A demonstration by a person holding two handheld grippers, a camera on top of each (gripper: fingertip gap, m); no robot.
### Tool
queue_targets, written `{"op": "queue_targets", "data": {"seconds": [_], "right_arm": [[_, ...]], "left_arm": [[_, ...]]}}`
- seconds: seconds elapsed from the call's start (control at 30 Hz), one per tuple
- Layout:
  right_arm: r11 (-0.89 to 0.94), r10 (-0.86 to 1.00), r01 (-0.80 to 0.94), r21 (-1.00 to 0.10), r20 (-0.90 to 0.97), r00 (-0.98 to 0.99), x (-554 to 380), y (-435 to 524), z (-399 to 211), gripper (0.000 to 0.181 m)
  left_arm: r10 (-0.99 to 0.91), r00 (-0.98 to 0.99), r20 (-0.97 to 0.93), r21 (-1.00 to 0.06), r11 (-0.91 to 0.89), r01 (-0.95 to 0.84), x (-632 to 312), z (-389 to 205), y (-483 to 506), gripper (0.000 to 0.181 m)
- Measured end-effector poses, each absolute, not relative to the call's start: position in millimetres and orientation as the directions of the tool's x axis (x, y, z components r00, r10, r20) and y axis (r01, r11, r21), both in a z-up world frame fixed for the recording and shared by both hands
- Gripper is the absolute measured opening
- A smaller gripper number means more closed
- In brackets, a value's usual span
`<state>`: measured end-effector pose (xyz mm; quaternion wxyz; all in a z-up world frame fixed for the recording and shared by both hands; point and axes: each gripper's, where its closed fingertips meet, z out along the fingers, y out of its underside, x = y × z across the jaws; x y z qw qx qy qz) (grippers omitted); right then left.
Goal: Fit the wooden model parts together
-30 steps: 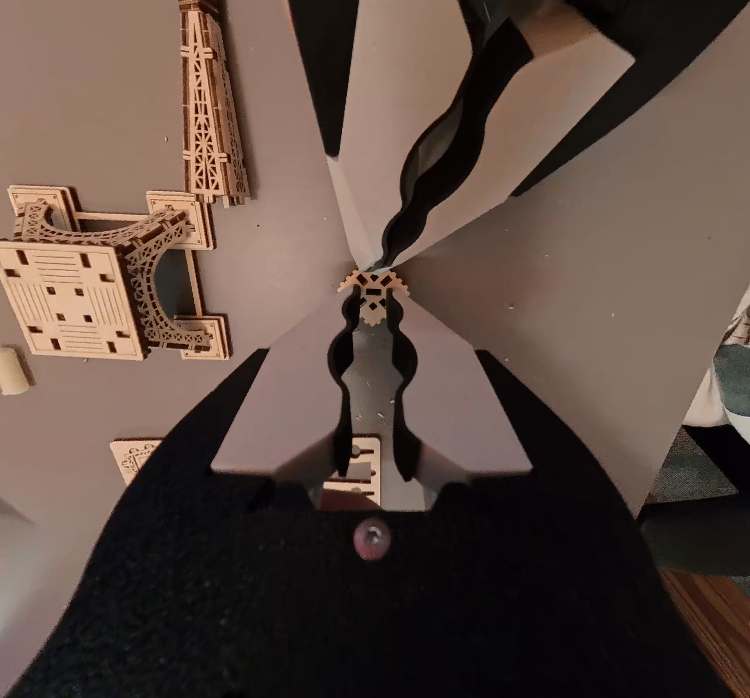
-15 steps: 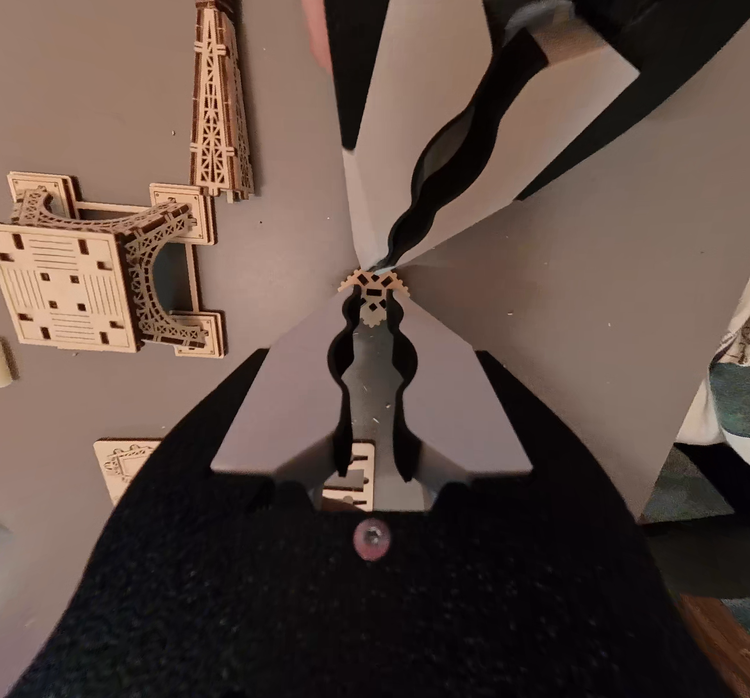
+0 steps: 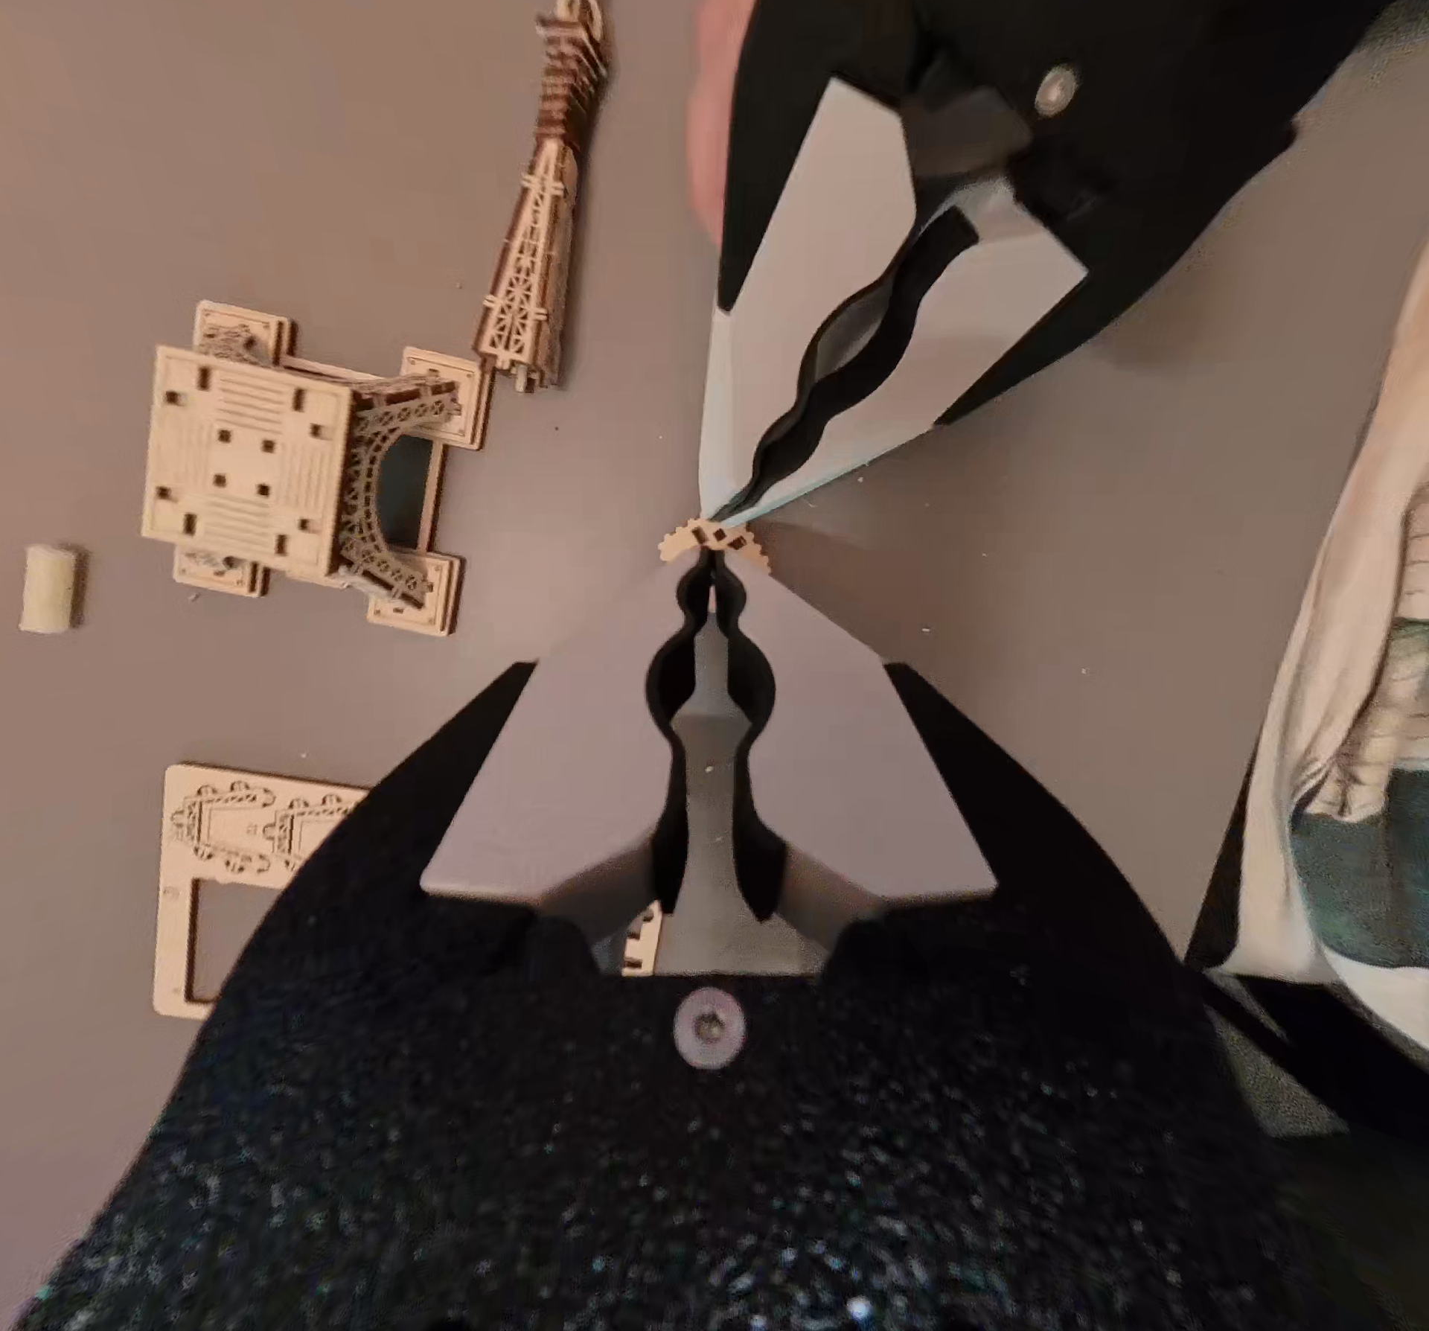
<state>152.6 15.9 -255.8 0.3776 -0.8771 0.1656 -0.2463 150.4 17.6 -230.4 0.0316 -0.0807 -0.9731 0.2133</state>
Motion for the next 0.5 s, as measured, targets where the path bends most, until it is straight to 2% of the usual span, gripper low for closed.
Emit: {"op": "queue_targets", "data": {"seconds": [0.03,0.17,0.33,0.5], "right_arm": [[-0.657,-0.478,-0.11,-0.746,0.299,0.826,152,16,-256,0.0],[-0.658,-0.477,-0.107,-0.745,0.303,0.825,152,16,-256,0.0],[-0.657,-0.478,-0.11,-0.746,0.3,0.826,152,16,-256,0.0],[-0.65,-0.48,-0.122,-0.75,0.28,0.831,152,16,-256,0.0]], "left_arm": [[0.142,-0.99,0.016,-0.423,0.898,0.122,156,-227,20,0.002],[0.174,-0.983,-0.056,-0.353,0.918,0.182,169,-238,33,0.009],[0.314,-0.944,-0.097,-0.417,0.849,0.325,162,-242,22,0.016],[0.393,-0.916,-0.079,-0.399,0.83,0.391,158,-249,23,0.0]]}}
